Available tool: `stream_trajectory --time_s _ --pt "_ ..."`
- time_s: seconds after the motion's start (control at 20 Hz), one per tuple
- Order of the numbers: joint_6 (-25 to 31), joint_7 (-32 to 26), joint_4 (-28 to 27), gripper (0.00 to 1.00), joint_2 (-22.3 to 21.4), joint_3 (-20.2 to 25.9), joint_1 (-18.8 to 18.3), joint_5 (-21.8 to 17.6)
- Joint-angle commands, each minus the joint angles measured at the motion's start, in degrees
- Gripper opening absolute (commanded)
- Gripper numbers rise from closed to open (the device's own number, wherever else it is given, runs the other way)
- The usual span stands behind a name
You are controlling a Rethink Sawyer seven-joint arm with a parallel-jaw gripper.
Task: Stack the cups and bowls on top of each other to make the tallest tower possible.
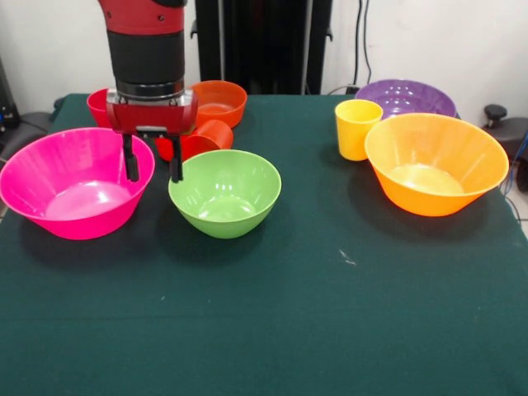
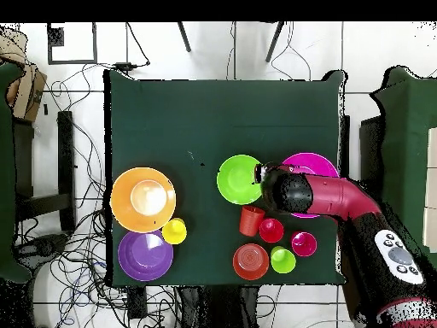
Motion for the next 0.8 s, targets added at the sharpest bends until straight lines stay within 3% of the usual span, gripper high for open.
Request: stream_trajectory --time_s 0.05,0.35,0.8 --pt "1.74 2.37 1.98 1.00 -0.95 1.25 0.97 -0.24" --pt "2.29 1.07 -2.07 1.00 2.52 1.46 0.99 -0.82" --pt "1.73 1.36 -2.94 1.00 4.30 -0.49 0.80 -1.85"
